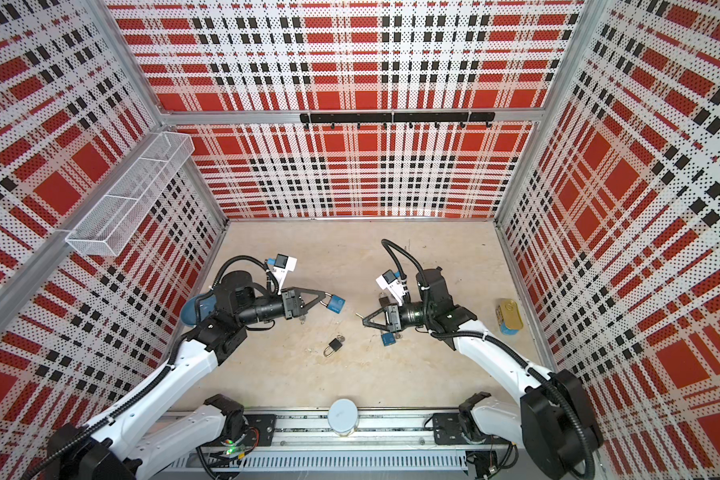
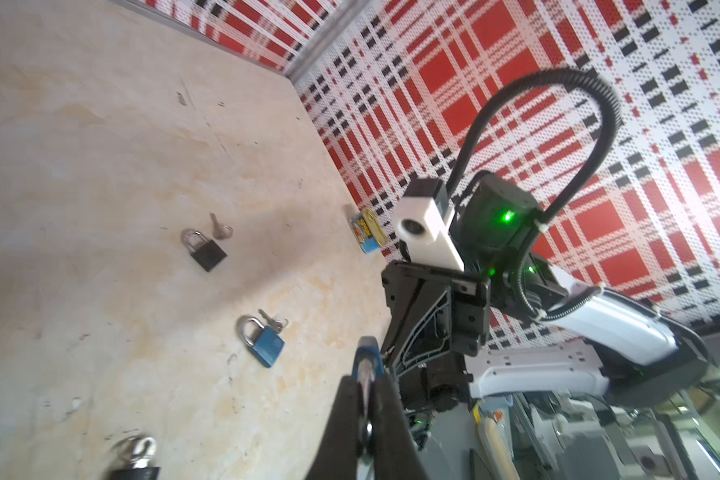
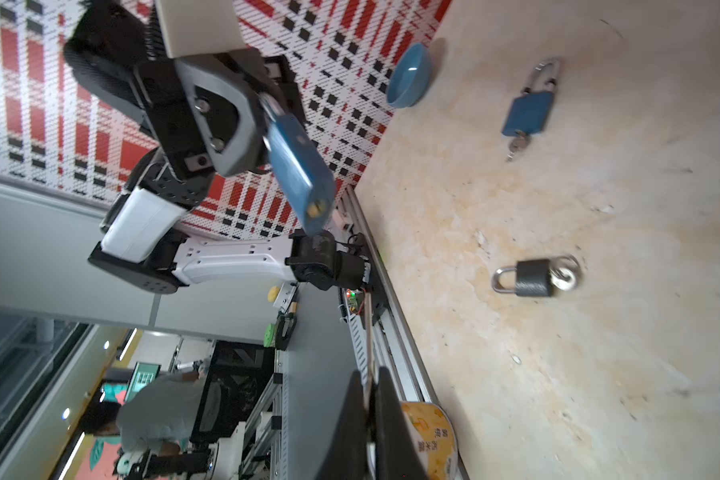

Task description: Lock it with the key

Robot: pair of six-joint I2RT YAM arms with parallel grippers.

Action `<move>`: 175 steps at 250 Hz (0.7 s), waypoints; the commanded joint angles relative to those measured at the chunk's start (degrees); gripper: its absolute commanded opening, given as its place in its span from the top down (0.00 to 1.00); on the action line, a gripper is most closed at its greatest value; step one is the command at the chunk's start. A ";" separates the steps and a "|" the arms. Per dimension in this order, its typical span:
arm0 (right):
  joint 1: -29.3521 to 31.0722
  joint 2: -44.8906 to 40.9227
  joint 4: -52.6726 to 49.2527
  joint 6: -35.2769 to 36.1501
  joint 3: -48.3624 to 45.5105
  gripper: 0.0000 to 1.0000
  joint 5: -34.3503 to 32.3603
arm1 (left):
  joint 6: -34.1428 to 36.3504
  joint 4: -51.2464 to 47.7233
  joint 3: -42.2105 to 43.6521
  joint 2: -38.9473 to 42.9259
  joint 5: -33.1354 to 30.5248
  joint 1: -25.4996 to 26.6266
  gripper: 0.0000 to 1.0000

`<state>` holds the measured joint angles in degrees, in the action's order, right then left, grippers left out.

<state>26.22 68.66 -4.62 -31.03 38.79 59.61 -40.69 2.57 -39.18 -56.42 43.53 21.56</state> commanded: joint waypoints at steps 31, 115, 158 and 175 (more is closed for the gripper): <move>-0.23 -0.81 -3.68 3.01 -0.03 1.00 -4.37 | 1.11 2.97 -2.81 -2.40 -1.14 -0.23 1.00; -1.37 -2.93 -3.84 0.05 3.09 1.00 -14.41 | 6.93 2.79 -9.11 -22.82 -2.94 4.23 1.00; -2.57 -4.50 -9.67 1.87 5.78 1.00 -19.05 | 9.56 2.52 -16.37 -36.87 -1.51 6.35 1.00; -2.76 -4.68 -12.30 2.71 6.61 1.00 -21.27 | 10.37 2.00 -18.76 -41.92 -0.25 6.29 1.00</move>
<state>23.94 65.43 -13.15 -30.44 42.81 43.68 -33.36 3.42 -53.78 -92.31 40.86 27.55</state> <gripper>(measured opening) 0.063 0.090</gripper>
